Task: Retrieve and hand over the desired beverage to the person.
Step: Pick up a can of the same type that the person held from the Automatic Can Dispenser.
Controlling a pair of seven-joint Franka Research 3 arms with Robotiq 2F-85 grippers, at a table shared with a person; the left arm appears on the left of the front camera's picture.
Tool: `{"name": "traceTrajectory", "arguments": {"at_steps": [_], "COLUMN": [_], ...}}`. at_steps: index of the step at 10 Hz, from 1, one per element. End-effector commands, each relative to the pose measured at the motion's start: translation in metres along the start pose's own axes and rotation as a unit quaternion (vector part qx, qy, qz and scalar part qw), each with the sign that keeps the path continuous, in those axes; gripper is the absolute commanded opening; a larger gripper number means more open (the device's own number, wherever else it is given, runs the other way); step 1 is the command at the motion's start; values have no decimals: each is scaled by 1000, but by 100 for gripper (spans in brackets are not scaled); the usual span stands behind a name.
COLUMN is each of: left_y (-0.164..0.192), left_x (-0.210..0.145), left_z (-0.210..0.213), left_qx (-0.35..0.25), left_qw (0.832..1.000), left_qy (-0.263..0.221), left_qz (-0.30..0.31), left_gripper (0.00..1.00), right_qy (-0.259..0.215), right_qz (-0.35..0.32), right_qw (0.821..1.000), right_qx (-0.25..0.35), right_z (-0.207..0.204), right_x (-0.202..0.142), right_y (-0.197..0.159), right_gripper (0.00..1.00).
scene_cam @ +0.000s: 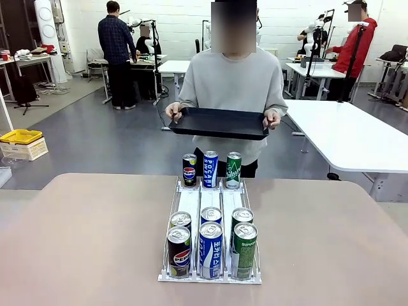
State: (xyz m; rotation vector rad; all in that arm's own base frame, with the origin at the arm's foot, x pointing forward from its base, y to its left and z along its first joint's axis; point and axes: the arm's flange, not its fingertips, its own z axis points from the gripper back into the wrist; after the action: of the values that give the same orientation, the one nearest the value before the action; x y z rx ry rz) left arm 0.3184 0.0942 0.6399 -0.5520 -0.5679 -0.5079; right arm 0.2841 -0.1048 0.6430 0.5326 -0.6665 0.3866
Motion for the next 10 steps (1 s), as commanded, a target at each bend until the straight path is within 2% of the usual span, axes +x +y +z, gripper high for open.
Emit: {"name": "traceTrajectory", "arguments": {"at_steps": [1,10], "left_y": [1,1], "left_x": [-1,-1], "left_z": [3,3], "left_qx": [-6,-6], "left_qw": [1000,1000], "left_qy": [1,1], "left_qz": [-5,-5], "left_gripper": [100,100], "right_qy": [-3,-3], "right_qz": [6,6], "right_qw": [1000,1000], "right_qx": [12,12], "right_z": [-1,-1], "right_x": [1,1], "right_y": [0,0], "right_gripper": [100,100]}}
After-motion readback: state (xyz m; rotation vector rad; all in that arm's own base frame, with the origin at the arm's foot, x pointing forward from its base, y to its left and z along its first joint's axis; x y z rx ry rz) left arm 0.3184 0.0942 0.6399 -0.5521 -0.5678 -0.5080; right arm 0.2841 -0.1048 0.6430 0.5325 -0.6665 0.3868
